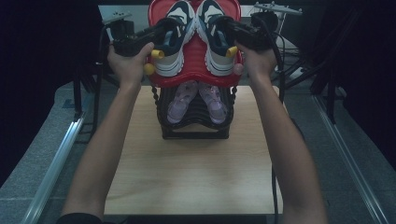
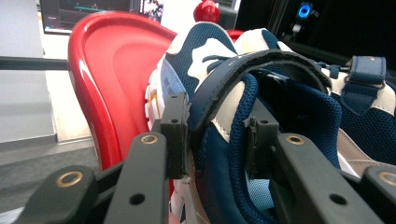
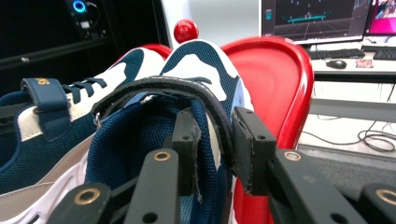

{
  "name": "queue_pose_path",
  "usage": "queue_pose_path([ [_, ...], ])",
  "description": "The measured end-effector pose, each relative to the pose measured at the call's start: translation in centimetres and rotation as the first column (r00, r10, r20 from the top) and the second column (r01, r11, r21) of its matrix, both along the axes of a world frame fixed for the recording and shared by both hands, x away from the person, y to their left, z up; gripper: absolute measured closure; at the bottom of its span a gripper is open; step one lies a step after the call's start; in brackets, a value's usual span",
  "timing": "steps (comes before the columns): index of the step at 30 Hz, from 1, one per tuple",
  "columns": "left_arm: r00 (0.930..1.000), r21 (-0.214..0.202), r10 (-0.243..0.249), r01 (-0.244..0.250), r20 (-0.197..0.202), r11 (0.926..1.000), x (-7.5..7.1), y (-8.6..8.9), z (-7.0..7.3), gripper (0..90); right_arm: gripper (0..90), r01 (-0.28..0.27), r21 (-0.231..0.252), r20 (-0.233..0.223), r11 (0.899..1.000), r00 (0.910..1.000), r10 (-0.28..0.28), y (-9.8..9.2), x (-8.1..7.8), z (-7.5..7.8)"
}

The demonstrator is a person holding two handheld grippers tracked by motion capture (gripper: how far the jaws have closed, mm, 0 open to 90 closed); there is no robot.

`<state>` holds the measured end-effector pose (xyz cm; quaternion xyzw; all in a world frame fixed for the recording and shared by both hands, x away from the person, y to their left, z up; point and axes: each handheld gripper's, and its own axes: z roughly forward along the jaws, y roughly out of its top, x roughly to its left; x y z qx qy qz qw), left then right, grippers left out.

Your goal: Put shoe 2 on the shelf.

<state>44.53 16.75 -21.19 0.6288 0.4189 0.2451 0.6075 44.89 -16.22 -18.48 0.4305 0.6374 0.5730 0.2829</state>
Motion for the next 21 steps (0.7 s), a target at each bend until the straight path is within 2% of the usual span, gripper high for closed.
queue_pose_path([
  [2,1.0000,-0.016,-0.005,0.005,0.004,0.9999,0.0,0.1,-0.2,66.0,69.7,-0.011,0.012,0.009,1.000,0.9999,0.011,0.1,0.1,-0.2],
  [4,0.9997,-0.024,-0.024,0.024,0.003,0.9994,0.1,0.3,-0.2,64.4,67.9,-0.017,0.004,0.010,1.000,0.9998,0.017,0.2,0.1,-0.2],
  [7,0.9989,-0.041,-0.045,0.046,0.013,0.9981,0.1,0.5,-0.2,59.1,58.7,-0.046,0.022,0.015,0.999,0.9989,0.046,0.2,0.2,-0.2],
  [8,0.9988,-0.045,-0.045,0.046,0.021,0.9979,0.0,0.5,-0.1,57.7,57.0,-0.054,0.016,0.004,0.998,0.9985,0.054,0.2,0.2,-0.2],
  [9,0.9985,-0.052,-0.049,0.050,0.025,0.9974,-0.1,0.5,-0.1,54.0,53.5,-0.055,0.014,0.014,0.998,0.9984,0.055,0.4,0.1,-0.3],
  [19,0.9973,-0.083,-0.068,0.070,0.028,0.9941,-0.8,1.5,0.2,47.8,41.9,-0.119,-0.009,0.050,0.993,0.9916,0.119,0.5,-1.2,0.1],
  [21,0.9972,-0.074,-0.071,0.072,0.025,0.9947,-0.9,1.7,0.1,47.4,41.9,-0.122,-0.004,0.050,0.993,0.9912,0.122,0.4,-1.4,0.0],
])
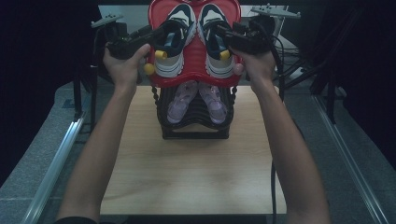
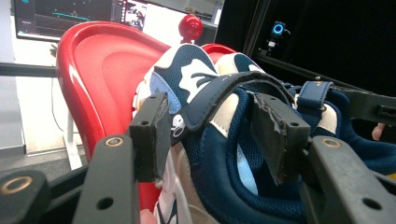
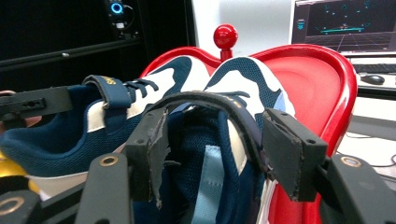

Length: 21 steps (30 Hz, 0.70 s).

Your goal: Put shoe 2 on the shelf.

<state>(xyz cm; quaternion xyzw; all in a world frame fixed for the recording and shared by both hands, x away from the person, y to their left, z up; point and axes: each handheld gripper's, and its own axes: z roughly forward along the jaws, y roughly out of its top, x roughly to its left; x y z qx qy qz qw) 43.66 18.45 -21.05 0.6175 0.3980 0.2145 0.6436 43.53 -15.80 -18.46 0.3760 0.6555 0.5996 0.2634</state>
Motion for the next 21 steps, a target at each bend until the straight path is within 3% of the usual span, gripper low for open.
queue_pose_path([
  [8,1.0000,-0.015,-0.002,0.002,0.002,0.9999,-0.6,1.3,-0.3,47.2,42.8,-0.031,0.034,0.005,0.999,0.9995,0.031,-1.2,-0.8,-0.3],
  [21,0.9999,-0.004,-0.011,0.011,0.007,0.9999,-2.2,3.1,-0.7,47.2,43.1,-0.045,0.090,0.042,0.995,0.9983,0.041,-3.3,-2.1,-0.9],
])
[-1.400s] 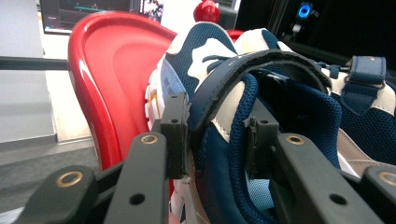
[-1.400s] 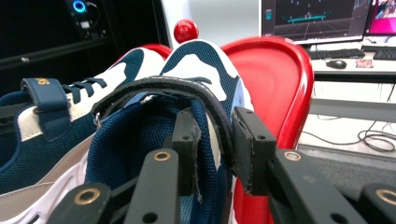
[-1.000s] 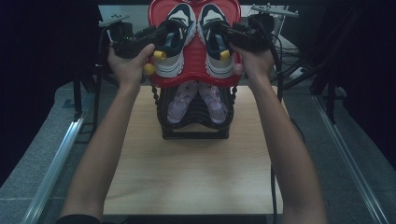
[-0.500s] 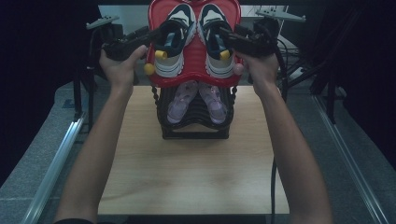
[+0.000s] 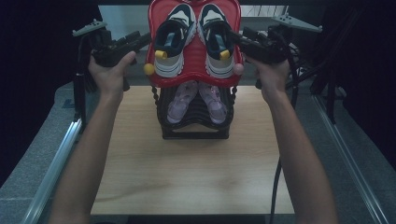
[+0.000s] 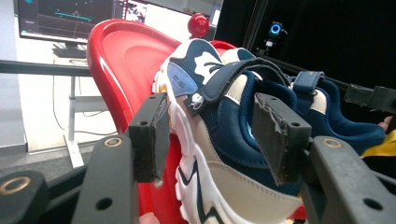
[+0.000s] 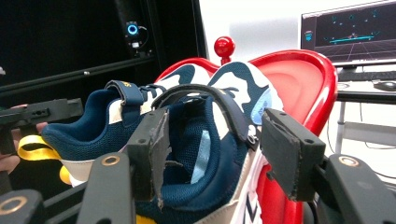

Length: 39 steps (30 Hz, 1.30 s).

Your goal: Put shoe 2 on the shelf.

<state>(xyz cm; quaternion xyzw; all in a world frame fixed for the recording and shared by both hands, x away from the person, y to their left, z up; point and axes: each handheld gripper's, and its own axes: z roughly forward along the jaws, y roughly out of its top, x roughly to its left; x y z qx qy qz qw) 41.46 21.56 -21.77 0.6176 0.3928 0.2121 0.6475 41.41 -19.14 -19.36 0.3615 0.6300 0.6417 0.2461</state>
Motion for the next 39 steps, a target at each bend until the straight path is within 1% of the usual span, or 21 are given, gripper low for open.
queue_pose_path([
  [1,1.0000,0.006,-0.003,0.003,0.006,1.0000,-0.3,0.2,0.0,47.5,43.3,0.000,0.004,0.006,1.000,1.0000,0.000,-0.5,-0.3,-0.1],
  [2,1.0000,0.006,-0.003,0.003,0.006,1.0000,-0.3,0.2,0.0,47.5,43.3,0.000,0.004,0.006,1.000,1.0000,0.000,-0.5,-0.3,-0.1],
  [6,1.0000,0.003,-0.005,0.005,0.000,1.0000,-1.0,0.7,-0.3,47.5,43.7,0.005,0.028,0.010,1.000,0.9999,-0.005,-1.4,-0.8,-0.4],
  [8,1.0000,0.006,-0.008,0.008,-0.003,1.0000,-1.3,0.9,-0.5,47.5,43.8,0.006,0.028,0.016,1.000,0.9999,-0.006,-2.0,-1.0,-0.6],
  [9,0.9999,0.017,-0.009,0.009,-0.006,0.9998,-1.4,0.9,-0.5,47.4,43.8,0.006,0.031,0.017,0.999,0.9998,-0.006,-2.3,-1.1,-0.8],
  [11,1.0000,0.042,-0.002,0.002,-0.001,0.9991,-1.8,0.9,-0.4,47.5,43.9,-0.001,0.039,0.015,0.999,0.9999,0.001,-2.9,-1.3,-1.1],
  [16,0.9999,0.079,-0.015,0.015,0.008,0.9968,-2.7,0.7,-0.4,47.3,44.1,0.003,0.053,0.012,0.999,0.9999,-0.003,-4.4,-2.0,-2.1],
  [17,0.9998,0.075,-0.018,0.018,0.008,0.9970,-2.8,0.7,-0.5,47.4,44.1,0.006,0.056,0.009,0.998,0.9999,-0.007,-4.9,-2.2,-2.6],
  [18,0.9998,0.067,-0.022,0.022,0.004,0.9975,-2.9,0.8,-0.7,47.4,44.1,0.006,0.056,0.009,0.998,0.9999,-0.007,-4.9,-2.2,-2.6],
  [22,0.9999,0.060,-0.010,0.011,-0.013,0.9981,-2.9,1.3,-1.6,47.4,44.3,0.008,0.057,0.001,0.998,1.0000,-0.008,-5.8,-2.6,-3.7],
  [25,0.9996,0.046,-0.010,0.011,-0.027,0.9989,-3.0,1.7,-2.3,47.4,44.5,0.007,0.050,-0.006,0.999,1.0000,-0.006,-6.3,-2.8,-4.5],
  [27,0.9996,0.054,-0.003,0.005,-0.027,0.9985,-3.1,1.8,-2.5,47.4,44.5,0.001,0.040,-0.013,0.999,0.9999,-0.001,-6.6,-2.8,-5.2],
  [28,0.9996,0.051,-0.005,0.006,-0.027,0.9987,-3.1,1.9,-2.6,47.4,44.5,0.000,0.036,-0.019,0.999,0.9998,0.001,-6.7,-2.7,-5.5],
  [29,0.9996,0.048,-0.006,0.007,-0.029,0.9988,-3.2,2.0,-2.8,47.4,44.5,0.001,0.038,-0.025,0.999,0.9997,0.000,-6.7,-2.7,-5.8],
  [31,0.9996,0.054,-0.003,0.004,-0.029,0.9985,-3.4,2.1,-3.1,47.4,44.6,-0.002,0.043,-0.031,0.999,0.9995,0.004,-6.9,-2.7,-6.4],
  [34,0.9992,0.054,0.001,0.001,-0.040,0.9986,-3.7,2.3,-3.7,47.4,44.7,-0.003,0.046,-0.042,0.999,0.9991,0.005,-7.0,-2.7,-7.4],
  [36,0.9990,0.059,0.002,0.000,-0.044,0.9983,-3.9,2.5,-4.1,47.4,44.7,-0.007,0.047,-0.057,0.999,0.9983,0.009,-6.9,-2.7,-8.2],
  [39,0.9990,0.058,0.001,0.002,-0.045,0.9983,-4.4,2.8,-4.7,47.4,44.7,-0.003,0.038,-0.062,0.999,0.9981,0.005,-6.7,-2.9,-9.3],
])
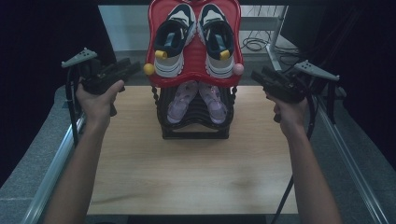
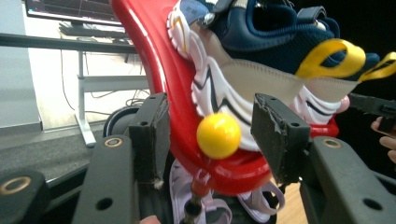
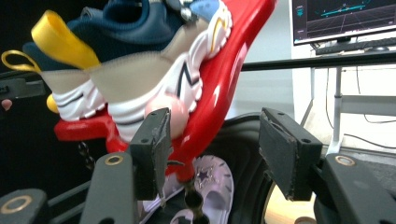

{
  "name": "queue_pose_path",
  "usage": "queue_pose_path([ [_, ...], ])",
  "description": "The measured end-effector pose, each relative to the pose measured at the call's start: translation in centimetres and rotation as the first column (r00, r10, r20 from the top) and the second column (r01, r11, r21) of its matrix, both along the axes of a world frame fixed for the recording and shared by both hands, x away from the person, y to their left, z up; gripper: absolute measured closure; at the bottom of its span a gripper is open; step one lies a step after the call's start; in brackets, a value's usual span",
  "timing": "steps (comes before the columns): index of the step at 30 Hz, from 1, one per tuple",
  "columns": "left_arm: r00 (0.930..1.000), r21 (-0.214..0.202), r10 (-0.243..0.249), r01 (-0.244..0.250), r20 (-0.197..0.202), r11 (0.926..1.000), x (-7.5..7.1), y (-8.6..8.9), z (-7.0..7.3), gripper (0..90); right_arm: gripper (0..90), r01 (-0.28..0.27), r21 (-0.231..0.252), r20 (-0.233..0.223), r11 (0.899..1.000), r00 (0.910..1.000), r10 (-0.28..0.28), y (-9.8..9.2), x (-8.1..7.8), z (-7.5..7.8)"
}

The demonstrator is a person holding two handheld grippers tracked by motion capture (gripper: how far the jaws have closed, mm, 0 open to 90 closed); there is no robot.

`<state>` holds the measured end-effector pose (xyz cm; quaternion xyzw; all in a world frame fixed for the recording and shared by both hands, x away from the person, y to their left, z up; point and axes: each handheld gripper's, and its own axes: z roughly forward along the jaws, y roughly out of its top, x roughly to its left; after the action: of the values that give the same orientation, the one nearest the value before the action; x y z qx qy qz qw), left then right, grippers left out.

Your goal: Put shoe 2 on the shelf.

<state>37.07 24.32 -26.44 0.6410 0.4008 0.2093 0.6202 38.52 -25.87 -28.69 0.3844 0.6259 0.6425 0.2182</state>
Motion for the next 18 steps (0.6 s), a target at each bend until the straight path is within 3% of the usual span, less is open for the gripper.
queue_pose_path([
  [8,0.9999,0.013,0.001,0.000,-0.016,0.9999,-1.3,0.5,-2.6,47.4,44.8,-0.007,0.001,-0.024,1.000,0.9997,0.007,-0.1,-0.7,-3.2],
  [18,0.9980,0.055,-0.015,0.018,-0.061,0.9983,-2.4,0.7,-7.1,47.0,45.0,-0.009,-0.022,-0.074,1.000,0.9972,0.008,-0.4,-1.4,-7.0],
])
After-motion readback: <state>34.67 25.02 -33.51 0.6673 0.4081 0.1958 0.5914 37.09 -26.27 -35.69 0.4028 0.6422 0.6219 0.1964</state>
